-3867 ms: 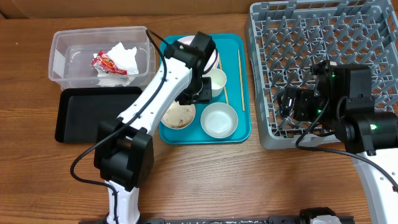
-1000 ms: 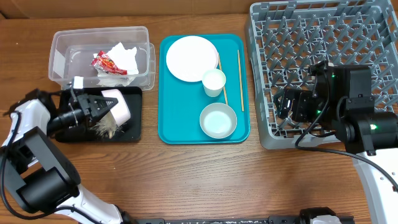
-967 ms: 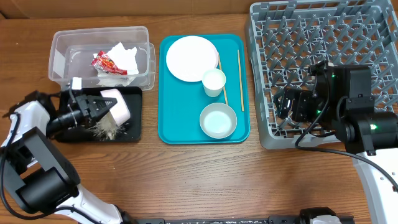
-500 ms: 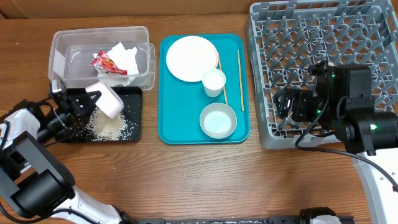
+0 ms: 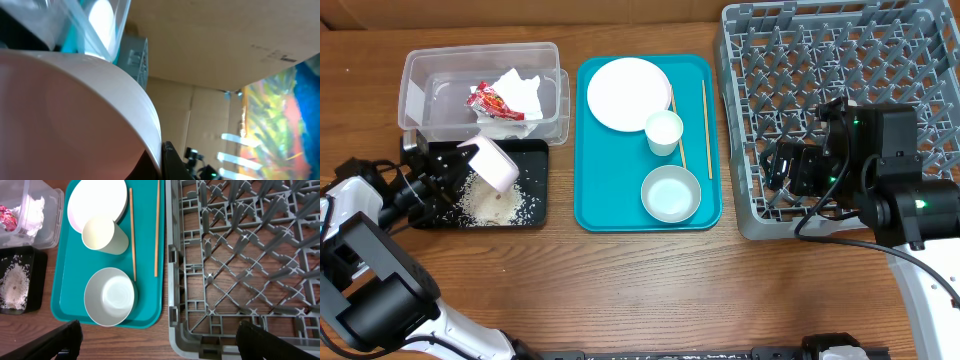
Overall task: Sort waste into correct bins and load items into the dishwasher
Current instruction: 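Tip the bowl with the left gripper to pour rice onto the black tray, then return the emptied pink bowl to the teal tray with the left gripper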
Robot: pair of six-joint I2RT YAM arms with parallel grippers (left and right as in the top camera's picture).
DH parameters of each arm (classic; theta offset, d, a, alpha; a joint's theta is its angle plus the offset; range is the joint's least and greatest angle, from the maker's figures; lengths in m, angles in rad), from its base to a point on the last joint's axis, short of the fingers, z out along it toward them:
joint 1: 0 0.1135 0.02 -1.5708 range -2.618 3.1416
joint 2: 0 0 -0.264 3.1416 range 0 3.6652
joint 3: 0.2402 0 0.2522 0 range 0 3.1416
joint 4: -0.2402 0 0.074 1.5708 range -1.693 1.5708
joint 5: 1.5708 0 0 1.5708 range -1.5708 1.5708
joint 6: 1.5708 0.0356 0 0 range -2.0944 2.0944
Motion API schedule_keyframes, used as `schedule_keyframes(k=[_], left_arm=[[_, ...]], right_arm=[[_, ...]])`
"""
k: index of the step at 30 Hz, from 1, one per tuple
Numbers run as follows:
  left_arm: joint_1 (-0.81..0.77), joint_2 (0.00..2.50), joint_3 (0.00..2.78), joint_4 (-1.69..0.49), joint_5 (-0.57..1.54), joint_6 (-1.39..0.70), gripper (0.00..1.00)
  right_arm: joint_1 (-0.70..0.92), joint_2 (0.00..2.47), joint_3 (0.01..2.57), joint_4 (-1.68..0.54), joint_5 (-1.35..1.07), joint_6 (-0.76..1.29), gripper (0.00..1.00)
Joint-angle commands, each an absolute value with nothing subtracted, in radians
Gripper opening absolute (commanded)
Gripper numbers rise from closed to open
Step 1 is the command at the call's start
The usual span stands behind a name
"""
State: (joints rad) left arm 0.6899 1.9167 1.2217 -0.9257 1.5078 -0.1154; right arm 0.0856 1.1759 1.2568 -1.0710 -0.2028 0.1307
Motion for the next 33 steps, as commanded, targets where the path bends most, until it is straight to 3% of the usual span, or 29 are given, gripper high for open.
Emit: schedule_keyframes(k=[1,9,18,27,33], left_arm=[[0.696,1.896,1.217,-0.904,1.314,-0.282,0.04],[0.596,1.850,1.245,-0.981,1.253,-0.269,0.04],[0.213,1.675,1.362,-0.951,0.727,-0.359,0.04],[-0.243,1.723,1.376,-0.804,0.108,-0.382,0.04],[-0.420,1.810,1.376,-0.746,-0.060,-0.353,0.04]], right_arm=[[0.084,1.175,1.281,-1.066,-0.204,0.131,1.00],[0.084,1.175,1.281,-1.066,-0.204,0.131,1.00],[0.084,1.175,1.281,-1.066,-0.204,0.131,1.00],[0.084,1.175,1.281,-1.065,-0.204,0.131,1.00],[0.084,1.175,1.281,-1.060,-0.204,0.131,1.00]])
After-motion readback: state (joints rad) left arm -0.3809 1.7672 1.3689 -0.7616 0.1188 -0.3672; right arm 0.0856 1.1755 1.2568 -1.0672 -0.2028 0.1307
